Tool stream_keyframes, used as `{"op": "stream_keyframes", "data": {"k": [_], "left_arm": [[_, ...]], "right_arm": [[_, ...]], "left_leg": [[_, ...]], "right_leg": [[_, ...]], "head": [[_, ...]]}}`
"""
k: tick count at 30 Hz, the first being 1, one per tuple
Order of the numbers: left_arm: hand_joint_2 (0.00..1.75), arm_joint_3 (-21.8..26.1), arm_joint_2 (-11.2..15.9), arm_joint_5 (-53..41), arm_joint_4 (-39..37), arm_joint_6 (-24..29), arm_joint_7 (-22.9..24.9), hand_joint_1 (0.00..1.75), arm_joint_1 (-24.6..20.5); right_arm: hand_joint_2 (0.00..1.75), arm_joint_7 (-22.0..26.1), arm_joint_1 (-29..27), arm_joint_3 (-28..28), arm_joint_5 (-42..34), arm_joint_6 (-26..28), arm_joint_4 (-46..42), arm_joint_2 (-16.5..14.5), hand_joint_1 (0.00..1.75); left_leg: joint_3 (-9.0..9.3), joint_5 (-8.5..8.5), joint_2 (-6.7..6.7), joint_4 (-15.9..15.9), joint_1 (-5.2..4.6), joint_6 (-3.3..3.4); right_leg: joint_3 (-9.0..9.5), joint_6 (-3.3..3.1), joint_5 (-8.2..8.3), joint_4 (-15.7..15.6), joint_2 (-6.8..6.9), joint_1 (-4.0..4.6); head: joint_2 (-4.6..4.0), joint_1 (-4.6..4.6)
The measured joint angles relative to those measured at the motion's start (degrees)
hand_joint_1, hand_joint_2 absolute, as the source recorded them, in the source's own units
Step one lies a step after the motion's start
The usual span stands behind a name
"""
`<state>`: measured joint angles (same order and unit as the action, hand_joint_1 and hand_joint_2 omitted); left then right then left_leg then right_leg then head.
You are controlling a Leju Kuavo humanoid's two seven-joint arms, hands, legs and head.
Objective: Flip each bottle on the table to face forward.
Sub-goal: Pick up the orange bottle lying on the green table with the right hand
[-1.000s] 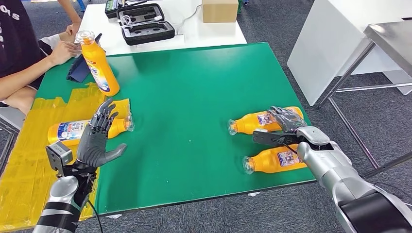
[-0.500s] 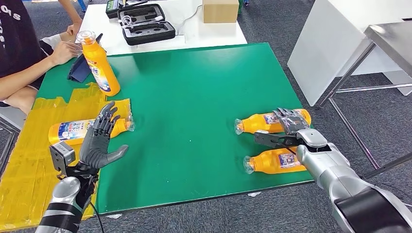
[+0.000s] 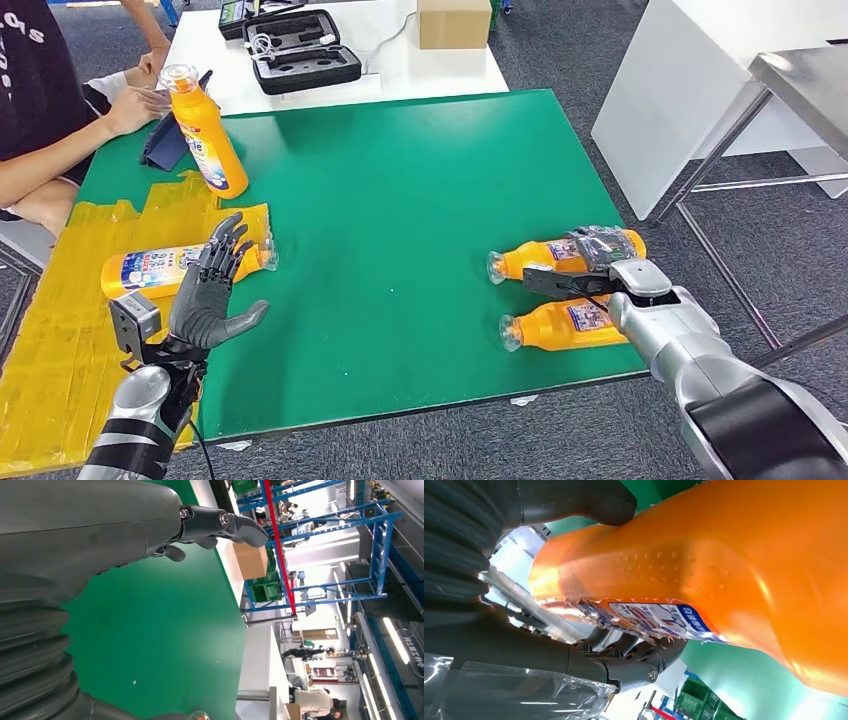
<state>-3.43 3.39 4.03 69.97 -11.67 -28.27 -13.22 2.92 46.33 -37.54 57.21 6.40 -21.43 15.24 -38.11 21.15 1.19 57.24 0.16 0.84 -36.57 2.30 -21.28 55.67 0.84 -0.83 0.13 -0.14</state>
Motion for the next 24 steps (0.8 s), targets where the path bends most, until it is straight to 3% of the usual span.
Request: {"op": "stream_keyframes", "data": {"k": [6, 11, 24], "left_arm": [[1.75, 0.0, 0.0, 0.3, 0.0, 0.1, 0.2, 0.00, 0.1], [1.75, 0.0, 0.0, 0.3, 0.0, 0.1, 0.2, 0.00, 0.2], [1.75, 0.0, -0.1, 0.4, 0.1, 0.8, 0.6, 0.00, 1.1]], "right_arm": [[1.75, -0.1, 0.1, 0.0, 0.7, 0.4, 0.1, -0.3, 1.48], [1.75, -0.2, 0.1, -0.2, 1.0, 0.9, 0.2, -0.3, 1.72], [1.75, -3.2, -0.6, -1.3, 4.6, 9.1, 0.5, -1.1, 1.75]], "left_leg": [[0.11, 0.00, 0.00, 0.0, 0.00, 0.00], [0.16, 0.00, 0.00, 0.0, 0.00, 0.00], [0.17, 0.00, 0.01, 0.0, 0.00, 0.00]], "right_leg": [[0.11, 0.00, 0.00, 0.0, 0.00, 0.00], [0.17, 0.00, 0.00, 0.0, 0.00, 0.00], [0.16, 0.01, 0.00, 0.0, -0.02, 0.00]], "head": [[0.00, -0.01], [0.00, -0.01], [0.00, -0.01]]}}
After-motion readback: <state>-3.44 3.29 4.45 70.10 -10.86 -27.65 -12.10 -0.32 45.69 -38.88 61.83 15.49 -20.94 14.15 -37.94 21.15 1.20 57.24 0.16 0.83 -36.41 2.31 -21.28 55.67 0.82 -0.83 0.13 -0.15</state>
